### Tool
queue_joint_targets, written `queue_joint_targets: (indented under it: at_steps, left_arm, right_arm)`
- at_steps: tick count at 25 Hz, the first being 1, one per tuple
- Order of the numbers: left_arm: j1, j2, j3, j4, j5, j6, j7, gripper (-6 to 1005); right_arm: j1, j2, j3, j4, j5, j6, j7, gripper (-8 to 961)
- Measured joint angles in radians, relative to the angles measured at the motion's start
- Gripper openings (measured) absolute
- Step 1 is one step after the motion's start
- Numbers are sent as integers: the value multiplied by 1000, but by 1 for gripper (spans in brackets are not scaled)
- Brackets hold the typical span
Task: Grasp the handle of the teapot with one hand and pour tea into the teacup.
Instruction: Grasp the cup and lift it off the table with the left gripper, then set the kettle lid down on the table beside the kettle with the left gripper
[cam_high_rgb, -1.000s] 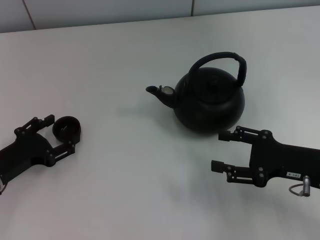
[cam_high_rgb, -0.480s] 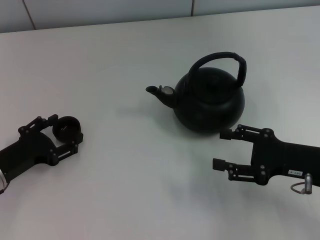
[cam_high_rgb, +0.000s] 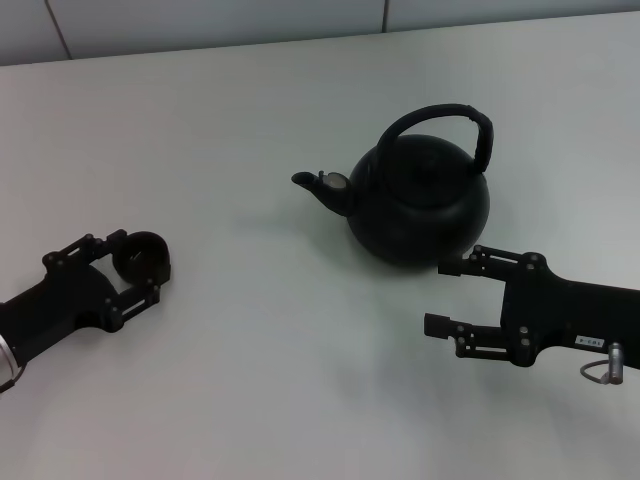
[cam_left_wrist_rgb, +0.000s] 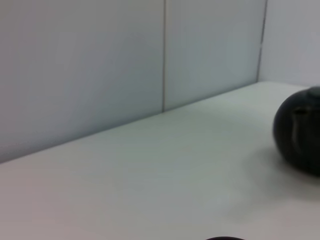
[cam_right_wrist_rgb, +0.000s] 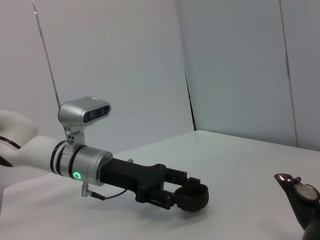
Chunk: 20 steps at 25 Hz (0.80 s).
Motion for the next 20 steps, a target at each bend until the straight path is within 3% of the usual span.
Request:
queue_joint_targets:
  at_steps: [12,19,20]
  left_arm:
    - [-48,0,2,-18,3,78,-6,696]
    - [-110,-5,25,-75,4,69,10,704]
    - [-156,-7,29,-137,4,37,47,705]
  right_arm:
    - [-9,-1,0,0,0,-3,4,758]
    - [-9,-1,0,-2,0,-6,11,758]
    - [-9,-1,0,-2,0,-6,11,758]
